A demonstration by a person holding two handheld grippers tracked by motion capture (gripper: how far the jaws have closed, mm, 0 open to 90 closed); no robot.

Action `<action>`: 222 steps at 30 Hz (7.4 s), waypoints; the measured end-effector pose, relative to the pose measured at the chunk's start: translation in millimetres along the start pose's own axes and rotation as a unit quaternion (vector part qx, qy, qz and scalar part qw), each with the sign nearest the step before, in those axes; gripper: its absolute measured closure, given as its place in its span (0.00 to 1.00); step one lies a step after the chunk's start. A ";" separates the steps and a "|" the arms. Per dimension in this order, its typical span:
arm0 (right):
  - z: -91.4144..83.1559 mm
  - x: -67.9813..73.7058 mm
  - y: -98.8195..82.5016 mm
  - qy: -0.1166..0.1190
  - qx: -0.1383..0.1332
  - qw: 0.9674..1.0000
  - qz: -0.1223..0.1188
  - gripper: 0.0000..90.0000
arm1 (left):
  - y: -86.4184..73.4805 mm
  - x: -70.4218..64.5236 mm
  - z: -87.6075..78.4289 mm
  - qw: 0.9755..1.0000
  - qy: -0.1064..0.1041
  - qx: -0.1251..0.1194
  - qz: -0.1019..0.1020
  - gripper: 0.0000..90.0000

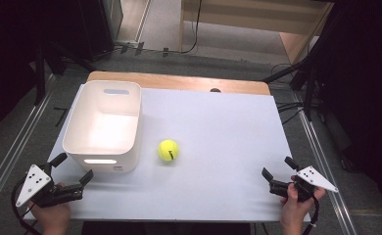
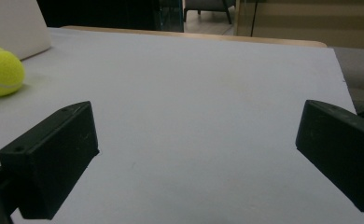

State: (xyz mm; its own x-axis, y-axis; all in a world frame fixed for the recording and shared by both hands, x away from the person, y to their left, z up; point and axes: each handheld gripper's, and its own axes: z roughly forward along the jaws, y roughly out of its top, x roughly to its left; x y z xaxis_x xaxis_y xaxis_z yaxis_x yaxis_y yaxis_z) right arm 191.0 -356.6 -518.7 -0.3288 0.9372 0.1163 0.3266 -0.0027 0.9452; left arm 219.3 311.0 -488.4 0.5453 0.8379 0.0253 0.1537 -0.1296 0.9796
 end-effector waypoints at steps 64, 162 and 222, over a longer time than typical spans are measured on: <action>84.1 95.9 109.8 0.154 0.105 0.972 -0.140 0.00 | 0.4 1.6 -0.5 1.000 -0.004 -0.004 -0.008 0.00; 230.2 229.7 107.2 0.261 0.366 0.856 -0.256 0.00 | 1.0 5.2 -0.2 1.000 -0.008 -0.009 -0.023 0.00; 233.2 234.9 133.3 0.273 0.372 0.847 -0.262 0.26 | 1.4 5.4 0.1 1.000 -0.008 -0.011 -0.025 0.00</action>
State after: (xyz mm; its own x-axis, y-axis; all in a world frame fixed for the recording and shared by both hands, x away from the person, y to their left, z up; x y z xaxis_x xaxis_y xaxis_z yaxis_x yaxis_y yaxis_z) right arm 363.9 -55.4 -436.6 -0.8966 0.4393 0.0564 0.4101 0.7752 0.4804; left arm 222.5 315.3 -486.9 0.5505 0.8344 -0.0261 0.1625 -0.0764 0.9837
